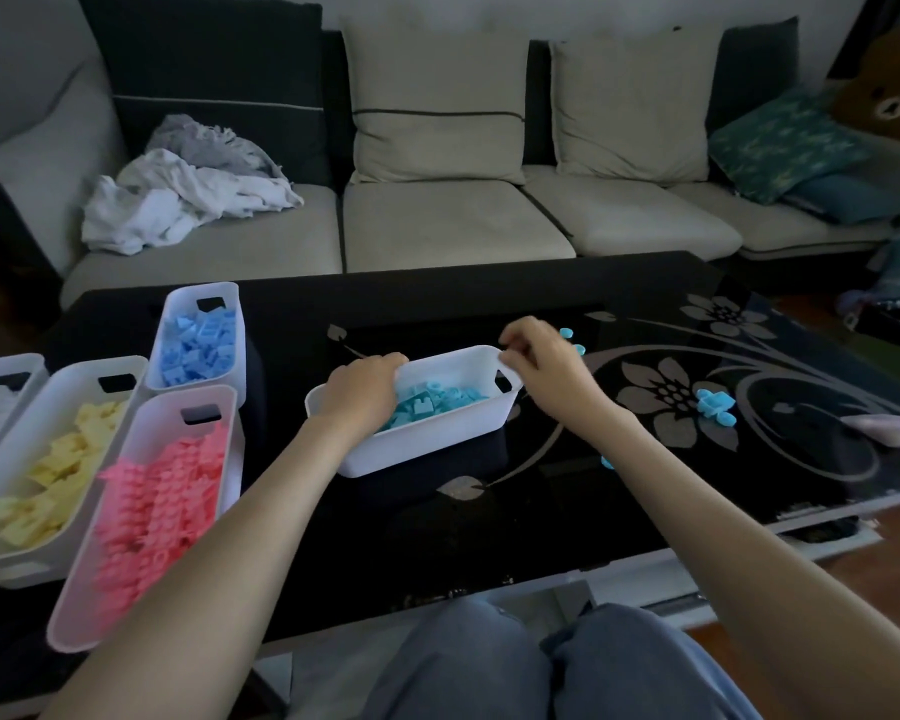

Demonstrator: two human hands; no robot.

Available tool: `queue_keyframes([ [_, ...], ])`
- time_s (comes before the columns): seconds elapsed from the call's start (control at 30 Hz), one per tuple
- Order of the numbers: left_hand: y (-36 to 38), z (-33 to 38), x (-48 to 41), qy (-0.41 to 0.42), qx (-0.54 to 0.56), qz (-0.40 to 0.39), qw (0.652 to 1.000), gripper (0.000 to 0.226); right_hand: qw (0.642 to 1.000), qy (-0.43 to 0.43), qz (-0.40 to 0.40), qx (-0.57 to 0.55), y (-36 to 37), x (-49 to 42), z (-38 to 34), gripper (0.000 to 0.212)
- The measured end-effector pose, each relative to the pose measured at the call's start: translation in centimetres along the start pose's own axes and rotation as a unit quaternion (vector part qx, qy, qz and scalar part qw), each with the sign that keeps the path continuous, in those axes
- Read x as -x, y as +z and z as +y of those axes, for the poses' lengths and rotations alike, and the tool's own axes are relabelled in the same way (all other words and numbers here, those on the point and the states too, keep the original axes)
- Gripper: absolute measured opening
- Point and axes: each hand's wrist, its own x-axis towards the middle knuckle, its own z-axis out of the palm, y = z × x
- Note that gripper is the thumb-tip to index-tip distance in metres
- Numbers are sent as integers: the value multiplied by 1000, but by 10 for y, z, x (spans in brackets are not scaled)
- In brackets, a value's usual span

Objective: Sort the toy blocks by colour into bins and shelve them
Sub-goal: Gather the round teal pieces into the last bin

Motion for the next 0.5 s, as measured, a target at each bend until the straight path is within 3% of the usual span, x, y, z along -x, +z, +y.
queue_keyframes([
  [0.1,3,2,-1,-2,13,6,1000,41,998,4,-42,43,-2,6,14,27],
  [0.2,8,3,-5,-4,18,18,1000,42,984,124,-22,126,-22,20,47,39],
  [0.27,11,4,-8,-3,11,24,1000,42,953,203,-101,203,-31,40,64,54],
  [0.33,14,9,-10,6,4,25,1000,41,927,174,-154,295,-25,66,75,56],
  [0.4,16,13,-11,15,3,24,1000,40,930,103,-107,335,-16,79,79,46],
  [0.5,16,17,-11,19,2,28,999,39,946,94,-54,307,-15,75,79,29],
])
